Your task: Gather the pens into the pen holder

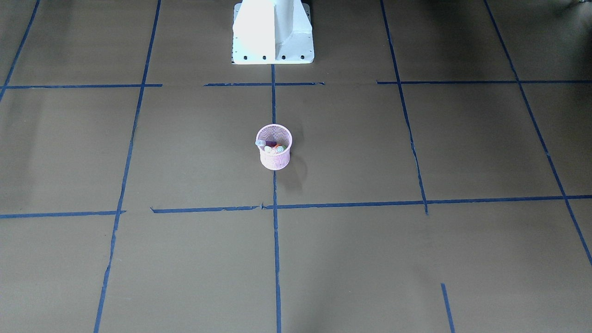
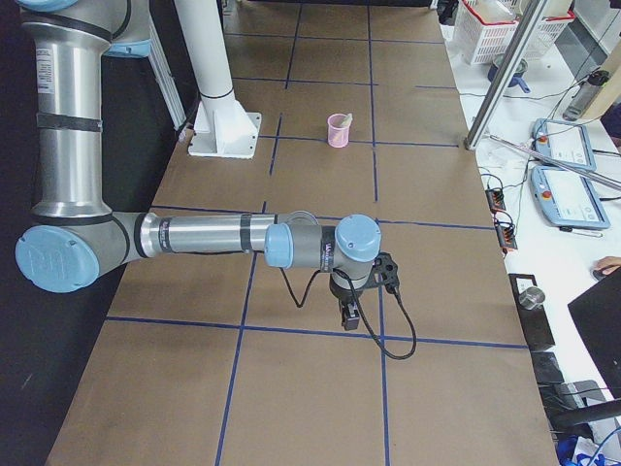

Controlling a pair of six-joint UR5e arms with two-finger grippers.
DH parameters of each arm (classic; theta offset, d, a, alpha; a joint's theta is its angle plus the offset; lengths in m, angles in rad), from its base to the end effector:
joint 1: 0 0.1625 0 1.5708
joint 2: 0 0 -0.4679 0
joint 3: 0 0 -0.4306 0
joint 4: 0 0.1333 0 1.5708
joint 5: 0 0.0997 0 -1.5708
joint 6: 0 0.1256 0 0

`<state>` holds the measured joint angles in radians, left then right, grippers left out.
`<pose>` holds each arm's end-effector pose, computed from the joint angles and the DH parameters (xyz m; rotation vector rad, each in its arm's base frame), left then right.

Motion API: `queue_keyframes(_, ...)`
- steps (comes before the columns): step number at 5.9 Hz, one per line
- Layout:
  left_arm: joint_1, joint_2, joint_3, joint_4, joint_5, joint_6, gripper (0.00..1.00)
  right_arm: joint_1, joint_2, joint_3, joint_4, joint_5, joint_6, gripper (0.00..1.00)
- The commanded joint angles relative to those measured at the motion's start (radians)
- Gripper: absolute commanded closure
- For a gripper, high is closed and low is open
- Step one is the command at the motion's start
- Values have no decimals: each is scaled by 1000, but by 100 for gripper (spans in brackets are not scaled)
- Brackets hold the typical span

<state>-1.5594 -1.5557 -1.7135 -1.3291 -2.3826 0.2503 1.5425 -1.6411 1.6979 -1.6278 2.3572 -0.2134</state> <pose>-0.0364 -0.5097 0.6728 -0.0104 0.8194 0.2006 0.0303 -0.4978 0.6935 0.0727 -0.7849 -0.2290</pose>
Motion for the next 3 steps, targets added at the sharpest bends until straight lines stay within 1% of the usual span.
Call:
queue_keyframes(1,1,-6,12,-1,0,1,0,-1,-11,3,3,7,-3,0)
queue_keyframes(3,1,-6,26,-1,-1,1,0,-1,-11,5,5,7,-1,0)
